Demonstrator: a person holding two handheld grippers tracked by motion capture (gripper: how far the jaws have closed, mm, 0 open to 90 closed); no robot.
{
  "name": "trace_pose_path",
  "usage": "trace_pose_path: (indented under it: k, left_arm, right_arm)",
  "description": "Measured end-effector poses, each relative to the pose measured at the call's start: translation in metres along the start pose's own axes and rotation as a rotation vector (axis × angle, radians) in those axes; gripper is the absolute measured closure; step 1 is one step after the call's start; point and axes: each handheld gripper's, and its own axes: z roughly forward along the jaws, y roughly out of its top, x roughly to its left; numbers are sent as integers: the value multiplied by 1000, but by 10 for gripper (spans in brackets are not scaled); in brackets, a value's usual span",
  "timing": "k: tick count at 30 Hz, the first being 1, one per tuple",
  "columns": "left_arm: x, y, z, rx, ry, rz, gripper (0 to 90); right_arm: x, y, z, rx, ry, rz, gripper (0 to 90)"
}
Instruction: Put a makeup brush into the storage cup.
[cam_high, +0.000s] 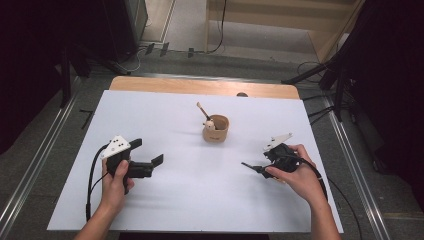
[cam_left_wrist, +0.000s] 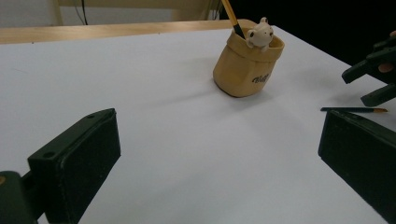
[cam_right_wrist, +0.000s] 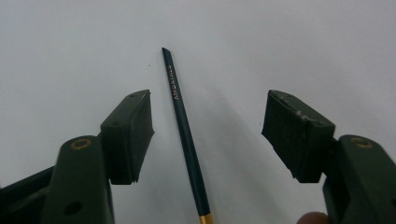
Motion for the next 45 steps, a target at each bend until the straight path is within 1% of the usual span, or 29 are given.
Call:
trace_pose_path:
  k: [2,3,6,8,10,13,14,16,17,19,21,22,23,24,25,27,28,30,31,33,35,37,39,41,43,45]
  left_arm:
    - [0,0,0,-1,0,0,0]
    - [0,0,0,-1,0,1,0]
    - [0,0,0,-2,1,-1,0]
    - [1,0,0,-2,3,-1,0]
    - [1,-1,0,0,3,-1,0]
    - [1,-1,0,3,6,-2,0]
    - [1,-1,1,3,7,-3,0]
    - [1,-1,1,4,5,-2,0]
    - [1,-1,1,4,5,-2,0]
    - [1,-2,1,5,5,-2,0]
    - [1,-2,1,4,5,-2,0]
    - [1,-2,1,4,5,-2,0]
    - [1,-2,1,4,5,-2,0]
    - [1,-2,1,4,5,-3,0]
    - [1,-2,2,5,5,-2,0]
    - [1,-2,2,6,5,-2,0]
    - [1,-2,2,6,4,-3,0]
    - [1,-2,2,4,4,-3,0]
    - [1,-2,2,4,4,-3,0]
    - [1,-2,2,5,4,-3,0]
    - [1,-2,2,5,4,-4,0]
    - [1,-2,2,6,4,-3,0]
    - [1,-2,2,6,4,-4,0]
    - [1,-2,2,7,3,-4,0]
    - [1,-2,2,9,4,-2,0]
    - [1,-3,2,8,4,-4,0]
  right_arm:
    - [-1,0,1,5,2,-9,392]
    - [-1,1,1,10,2,-22,411]
    - [-2,1,1,34,11,-43,445]
    - [-2,1,0,48,-4,-58,462]
    - [-3,2,0,87,11,-71,472]
    - [-4,3,-1,127,18,-73,465]
    - [-4,3,-1,138,30,-68,465]
    - [-4,4,-1,158,38,-59,466]
    - [-4,4,-2,167,52,-55,475]
    - [-6,5,-2,185,63,-44,519]
    - [-7,5,-4,203,59,-50,575]
    - [-7,5,-4,214,52,-49,619]
    - [-7,5,-4,226,42,-47,639]
    - [-7,5,-3,239,34,-55,660]
    - [-7,5,-2,258,28,-56,661]
    - [-8,3,-1,278,47,-80,682]
    - [-8,2,0,286,49,-80,690]
    - [-8,1,1,308,38,-86,690]
    - [-8,1,1,314,30,-88,691]
    - [-8,0,2,319,29,-81,700]
    - [-8,0,2,332,30,-85,712]
    - [-8,0,2,339,42,-94,713]
    - [-9,0,2,343,54,-90,713]
    - [-9,0,3,352,56,-90,720]
    - [-8,1,4,361,61,-87,745]
    - [-8,1,7,374,63,-96,784]
